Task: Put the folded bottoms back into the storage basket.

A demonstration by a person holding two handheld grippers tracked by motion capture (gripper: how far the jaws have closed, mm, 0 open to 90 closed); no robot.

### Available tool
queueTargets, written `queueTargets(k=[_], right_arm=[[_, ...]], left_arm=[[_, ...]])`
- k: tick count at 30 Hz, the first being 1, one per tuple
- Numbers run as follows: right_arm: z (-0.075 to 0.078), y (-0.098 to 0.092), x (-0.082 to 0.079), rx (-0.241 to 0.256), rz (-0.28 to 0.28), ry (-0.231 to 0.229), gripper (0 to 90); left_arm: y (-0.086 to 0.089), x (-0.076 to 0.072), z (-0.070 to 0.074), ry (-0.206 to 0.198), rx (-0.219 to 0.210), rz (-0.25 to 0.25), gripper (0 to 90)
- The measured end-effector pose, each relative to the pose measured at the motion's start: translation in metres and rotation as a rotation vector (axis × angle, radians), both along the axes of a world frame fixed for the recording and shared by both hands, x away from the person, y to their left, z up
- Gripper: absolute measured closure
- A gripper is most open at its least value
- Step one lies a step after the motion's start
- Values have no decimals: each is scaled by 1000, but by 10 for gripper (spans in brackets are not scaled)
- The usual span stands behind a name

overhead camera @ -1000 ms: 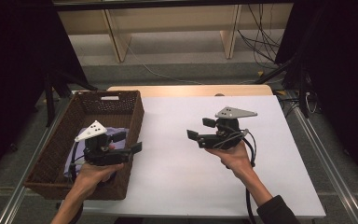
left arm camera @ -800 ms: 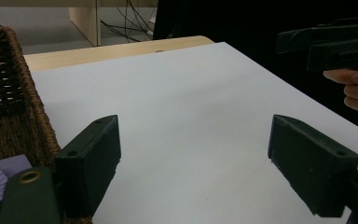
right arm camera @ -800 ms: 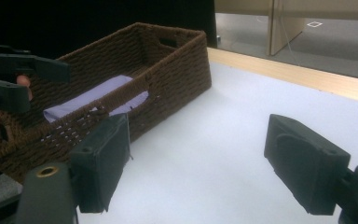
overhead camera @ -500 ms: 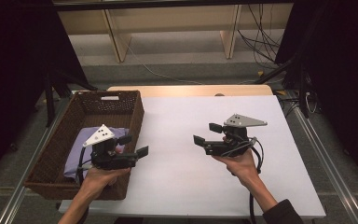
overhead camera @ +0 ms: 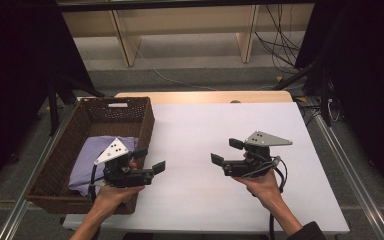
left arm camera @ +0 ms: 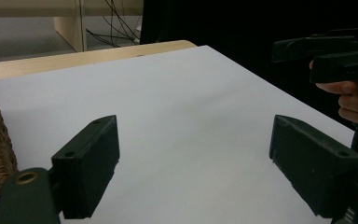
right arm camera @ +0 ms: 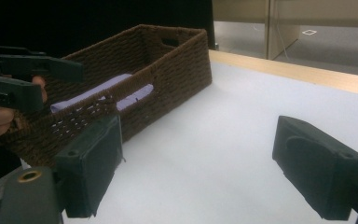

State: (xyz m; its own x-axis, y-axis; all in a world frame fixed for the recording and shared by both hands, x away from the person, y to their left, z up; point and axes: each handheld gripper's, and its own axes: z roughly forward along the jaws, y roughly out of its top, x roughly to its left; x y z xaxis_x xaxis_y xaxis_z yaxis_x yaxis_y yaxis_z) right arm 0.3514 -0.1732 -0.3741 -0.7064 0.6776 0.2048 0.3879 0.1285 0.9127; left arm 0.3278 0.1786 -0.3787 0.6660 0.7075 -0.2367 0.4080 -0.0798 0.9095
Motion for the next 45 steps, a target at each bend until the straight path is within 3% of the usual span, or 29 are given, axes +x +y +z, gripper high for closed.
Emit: queueTargets(k=[25, 45], right_arm=[[-10, -19, -22, 17, -15, -15, 173], [-18, -35, -40, 24, -30, -38, 169]], left_arm=[[-23, -14, -11, -18, 0, -34, 160], [-39, -22, -26, -45, 35, -77, 160]])
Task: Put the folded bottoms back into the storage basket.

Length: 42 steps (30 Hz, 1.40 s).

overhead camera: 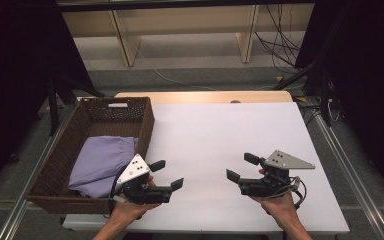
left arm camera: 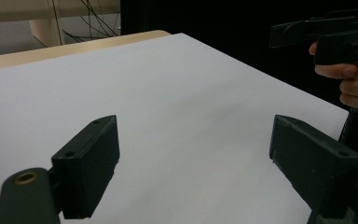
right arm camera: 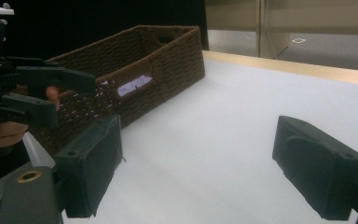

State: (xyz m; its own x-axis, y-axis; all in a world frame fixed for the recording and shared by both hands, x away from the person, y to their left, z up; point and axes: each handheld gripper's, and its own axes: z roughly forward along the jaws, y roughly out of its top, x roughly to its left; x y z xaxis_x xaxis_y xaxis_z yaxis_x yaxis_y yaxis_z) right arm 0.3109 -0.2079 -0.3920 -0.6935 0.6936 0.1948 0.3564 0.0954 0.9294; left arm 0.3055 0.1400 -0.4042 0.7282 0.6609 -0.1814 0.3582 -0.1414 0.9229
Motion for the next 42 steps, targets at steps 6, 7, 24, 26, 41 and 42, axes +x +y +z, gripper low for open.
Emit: queueTargets(k=[6, 7, 24, 26, 41, 42], right_arm=[[-6, -1, -6, -9, -1, -3, 169], [-7, -1, -7, -12, 1, -1, 169], [-20, -3, -16, -30, -5, 10, 170], [-21, -3, -17, -33, -4, 13, 170], [-23, -4, -18, -26, -14, -3, 164], [-23, -4, -18, -25, -14, -3, 164]], left_arm=[[0, 0, -3, 0, 3, -2, 160], [0, 0, -3, 0, 1, 0, 160], [-4, -5, -10, -11, 1, -9, 159], [-4, -6, -12, -10, 1, -11, 159], [-5, -6, -13, -24, 2, -15, 144], [-5, -6, -13, -24, 1, -15, 144]])
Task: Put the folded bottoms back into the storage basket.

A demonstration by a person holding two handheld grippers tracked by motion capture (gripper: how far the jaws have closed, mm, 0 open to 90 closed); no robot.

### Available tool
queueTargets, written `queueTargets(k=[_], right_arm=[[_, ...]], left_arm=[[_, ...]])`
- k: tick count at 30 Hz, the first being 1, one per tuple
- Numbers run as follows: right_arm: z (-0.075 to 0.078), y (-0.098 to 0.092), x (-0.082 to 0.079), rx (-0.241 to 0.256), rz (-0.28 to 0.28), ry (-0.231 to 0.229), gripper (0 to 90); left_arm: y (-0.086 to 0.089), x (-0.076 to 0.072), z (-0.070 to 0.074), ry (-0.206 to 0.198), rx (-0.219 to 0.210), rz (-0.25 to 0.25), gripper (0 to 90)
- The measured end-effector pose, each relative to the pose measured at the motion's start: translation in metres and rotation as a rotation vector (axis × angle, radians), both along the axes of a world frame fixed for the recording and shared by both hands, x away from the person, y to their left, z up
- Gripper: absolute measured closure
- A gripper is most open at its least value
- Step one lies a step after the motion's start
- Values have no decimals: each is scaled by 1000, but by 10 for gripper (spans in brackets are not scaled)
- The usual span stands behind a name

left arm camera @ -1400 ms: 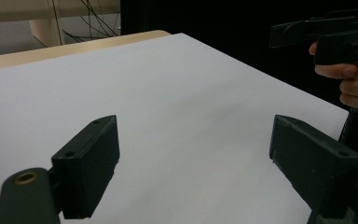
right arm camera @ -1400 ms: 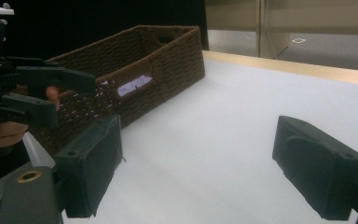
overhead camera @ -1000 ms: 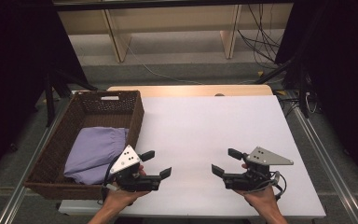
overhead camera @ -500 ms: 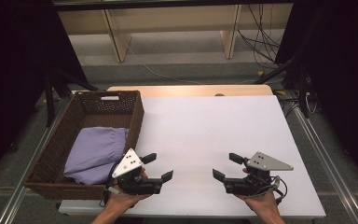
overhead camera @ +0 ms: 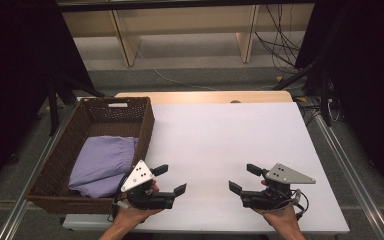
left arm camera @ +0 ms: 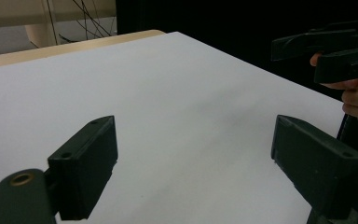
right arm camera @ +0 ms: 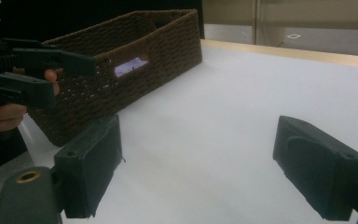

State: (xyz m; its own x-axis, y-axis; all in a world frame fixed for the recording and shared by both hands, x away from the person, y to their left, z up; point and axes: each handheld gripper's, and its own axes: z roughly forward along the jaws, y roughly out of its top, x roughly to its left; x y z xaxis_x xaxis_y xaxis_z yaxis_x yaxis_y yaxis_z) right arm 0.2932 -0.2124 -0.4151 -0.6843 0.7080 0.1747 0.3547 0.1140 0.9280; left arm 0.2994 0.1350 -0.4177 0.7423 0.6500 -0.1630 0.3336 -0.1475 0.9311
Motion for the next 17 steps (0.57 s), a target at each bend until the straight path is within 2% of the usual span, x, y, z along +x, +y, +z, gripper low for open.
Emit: queueTargets(k=[17], right_arm=[[1, 0, 0, 5, -6, -10, 162]], left_arm=[[0, 0, 0, -5, -3, 5, 140]])
